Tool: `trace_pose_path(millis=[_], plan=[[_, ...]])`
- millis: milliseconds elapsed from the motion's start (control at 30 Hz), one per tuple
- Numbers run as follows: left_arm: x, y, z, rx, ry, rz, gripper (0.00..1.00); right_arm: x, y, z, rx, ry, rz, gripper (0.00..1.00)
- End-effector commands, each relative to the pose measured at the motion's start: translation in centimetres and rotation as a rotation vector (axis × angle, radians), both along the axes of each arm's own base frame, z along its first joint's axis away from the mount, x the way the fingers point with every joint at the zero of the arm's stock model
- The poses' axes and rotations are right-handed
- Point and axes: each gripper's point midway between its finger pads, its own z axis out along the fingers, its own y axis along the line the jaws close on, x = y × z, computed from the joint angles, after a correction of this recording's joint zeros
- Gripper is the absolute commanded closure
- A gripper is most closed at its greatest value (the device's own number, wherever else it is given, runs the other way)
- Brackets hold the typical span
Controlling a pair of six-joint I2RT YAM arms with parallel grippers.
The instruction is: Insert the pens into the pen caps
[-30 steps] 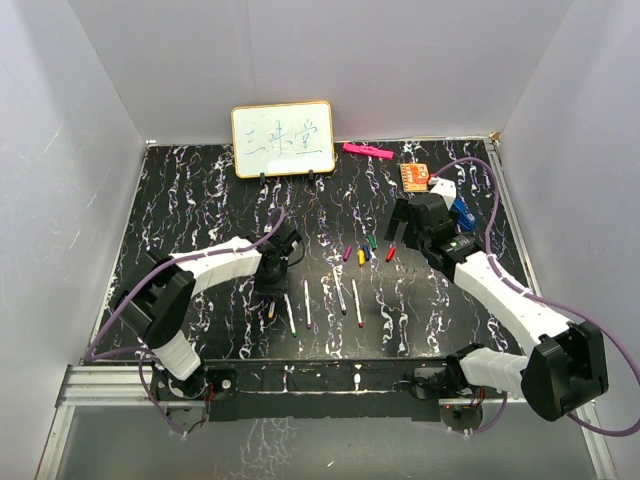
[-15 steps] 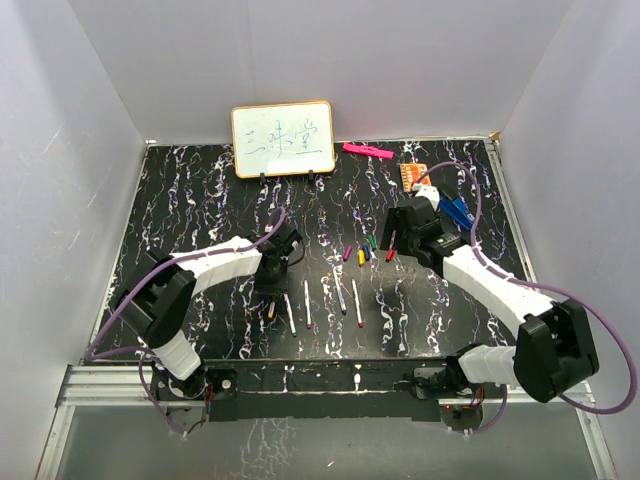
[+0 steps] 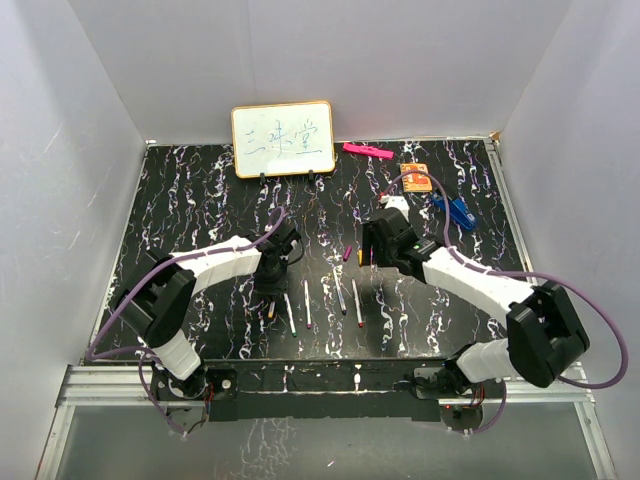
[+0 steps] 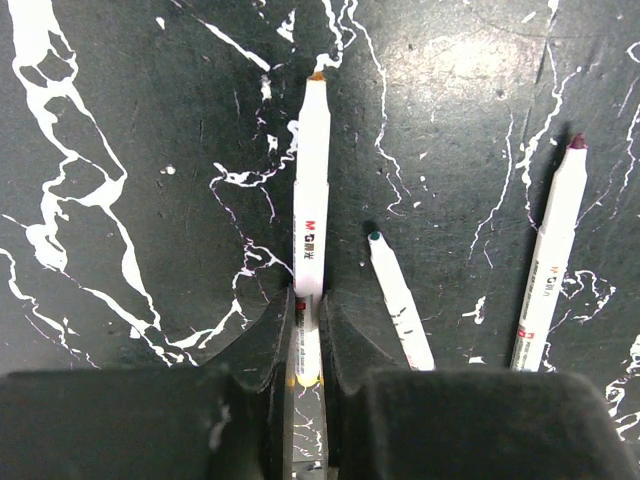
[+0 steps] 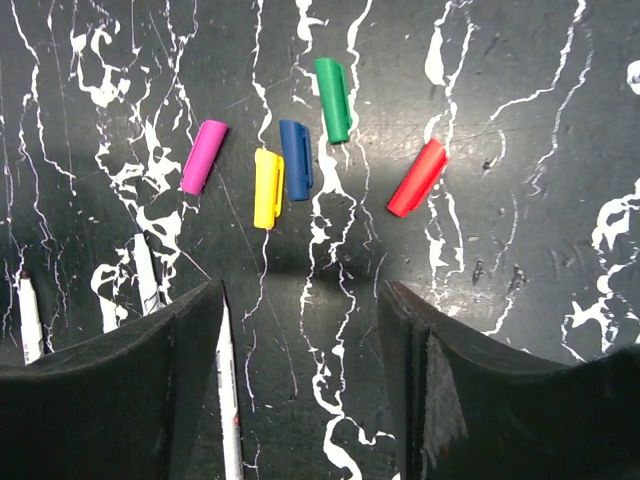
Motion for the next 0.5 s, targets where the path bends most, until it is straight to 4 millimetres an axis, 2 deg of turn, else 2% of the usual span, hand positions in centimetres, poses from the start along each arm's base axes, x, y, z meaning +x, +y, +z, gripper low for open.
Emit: trace_pose_path(millis=[0,133,467], plan=[[-4.7,4.1,-6.3,0.16,0.175,0.012,1.0,0.8,1.9,-0.2,0.011,-0.031,0.03,0.43],[-4.9,3.7,-6.4,0.135,0.182,0.008,1.0,0.7,3.0,-1.3,-0.01,-0.009,0.055,0.51],[-4.5,3.5,-5.7,0.1,0.14,-0.003,1.0,1.1,4.7,-3.0,-0.028,0.014,0.083,0.56]])
